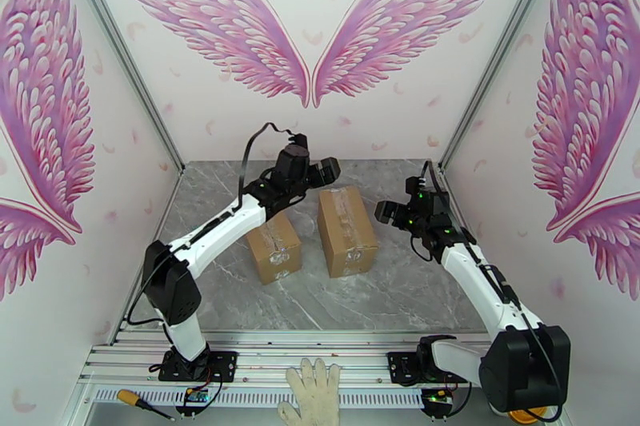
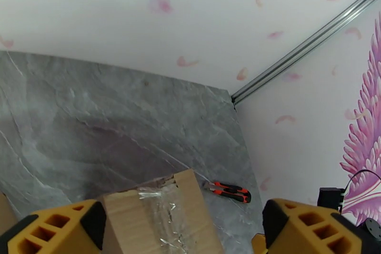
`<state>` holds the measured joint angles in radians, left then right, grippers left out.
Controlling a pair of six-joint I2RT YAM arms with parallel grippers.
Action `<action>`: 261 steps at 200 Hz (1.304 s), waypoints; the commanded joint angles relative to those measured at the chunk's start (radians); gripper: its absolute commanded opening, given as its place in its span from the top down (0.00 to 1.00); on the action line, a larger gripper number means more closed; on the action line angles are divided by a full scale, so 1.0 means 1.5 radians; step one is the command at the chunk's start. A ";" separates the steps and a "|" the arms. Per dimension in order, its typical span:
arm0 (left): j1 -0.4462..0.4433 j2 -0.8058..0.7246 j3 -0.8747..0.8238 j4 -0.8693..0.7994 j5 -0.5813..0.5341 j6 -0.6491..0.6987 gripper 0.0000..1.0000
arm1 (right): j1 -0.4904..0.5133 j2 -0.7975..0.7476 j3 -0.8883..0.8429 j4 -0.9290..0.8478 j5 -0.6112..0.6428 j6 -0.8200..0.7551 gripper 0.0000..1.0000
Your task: Unpack the express box
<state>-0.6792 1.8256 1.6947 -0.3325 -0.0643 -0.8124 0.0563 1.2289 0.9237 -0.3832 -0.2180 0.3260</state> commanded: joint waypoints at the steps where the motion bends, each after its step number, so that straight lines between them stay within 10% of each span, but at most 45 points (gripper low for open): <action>1: 0.005 0.012 0.013 -0.064 -0.002 -0.103 0.07 | 0.002 0.011 0.001 -0.049 -0.020 0.021 0.08; 115: 0.032 0.041 -0.022 -0.232 -0.053 -0.148 0.01 | 0.003 0.078 0.026 -0.037 -0.083 0.044 0.12; 261: 0.123 -0.003 0.074 -0.312 -0.012 0.108 0.01 | 0.008 0.116 0.029 -0.013 -0.214 0.057 0.20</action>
<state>-0.4583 1.8580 1.6955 -0.8436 -0.1520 -0.7467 0.0563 1.3918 0.9501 -0.3962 -0.4725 0.4084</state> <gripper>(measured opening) 0.987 0.810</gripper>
